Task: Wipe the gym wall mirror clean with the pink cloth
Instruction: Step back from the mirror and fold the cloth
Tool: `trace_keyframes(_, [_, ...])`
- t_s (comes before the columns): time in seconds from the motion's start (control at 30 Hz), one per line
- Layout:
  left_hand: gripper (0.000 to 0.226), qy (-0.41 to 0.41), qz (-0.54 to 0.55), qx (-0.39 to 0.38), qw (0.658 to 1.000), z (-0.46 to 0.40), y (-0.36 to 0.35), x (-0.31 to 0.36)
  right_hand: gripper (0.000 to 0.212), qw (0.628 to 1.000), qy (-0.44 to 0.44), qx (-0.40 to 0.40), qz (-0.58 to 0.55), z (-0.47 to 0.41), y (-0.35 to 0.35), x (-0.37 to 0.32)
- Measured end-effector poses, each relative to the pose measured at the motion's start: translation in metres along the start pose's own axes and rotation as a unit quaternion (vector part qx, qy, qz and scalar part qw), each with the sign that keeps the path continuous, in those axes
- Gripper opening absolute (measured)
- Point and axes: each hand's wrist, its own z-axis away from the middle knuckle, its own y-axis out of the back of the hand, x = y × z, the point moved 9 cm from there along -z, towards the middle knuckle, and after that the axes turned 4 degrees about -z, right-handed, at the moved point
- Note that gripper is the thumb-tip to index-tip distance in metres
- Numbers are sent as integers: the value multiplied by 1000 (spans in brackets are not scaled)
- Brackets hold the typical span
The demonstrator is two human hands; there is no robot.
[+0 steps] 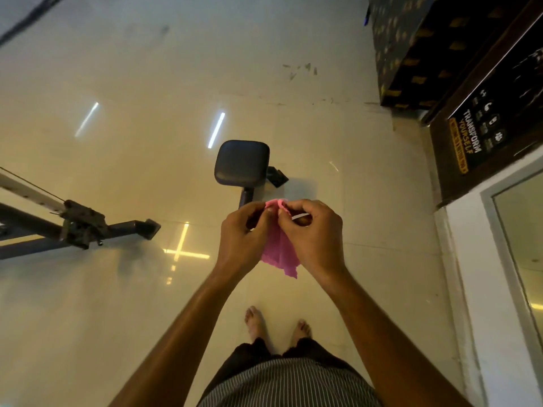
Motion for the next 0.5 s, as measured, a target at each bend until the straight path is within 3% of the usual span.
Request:
trace_keyframes(0.13, [30, 50, 93, 5, 994, 12, 2, 1, 26, 998, 15, -51, -24, 5, -9, -4])
trace_keyframes(0.27, [29, 64, 173, -14, 983, 7, 18, -2, 21, 982, -30, -133, -130, -2, -24, -5])
trace_keyframes(0.43, [28, 143, 262, -48, 953, -17, 42, -27, 12, 978, -44, -32, -199, -30, -11, -9])
trace_keyframes(0.5, [34, 138, 300, -86, 940, -31, 52, -28, 40, 969, -106, -84, -209, -41, -31, -3])
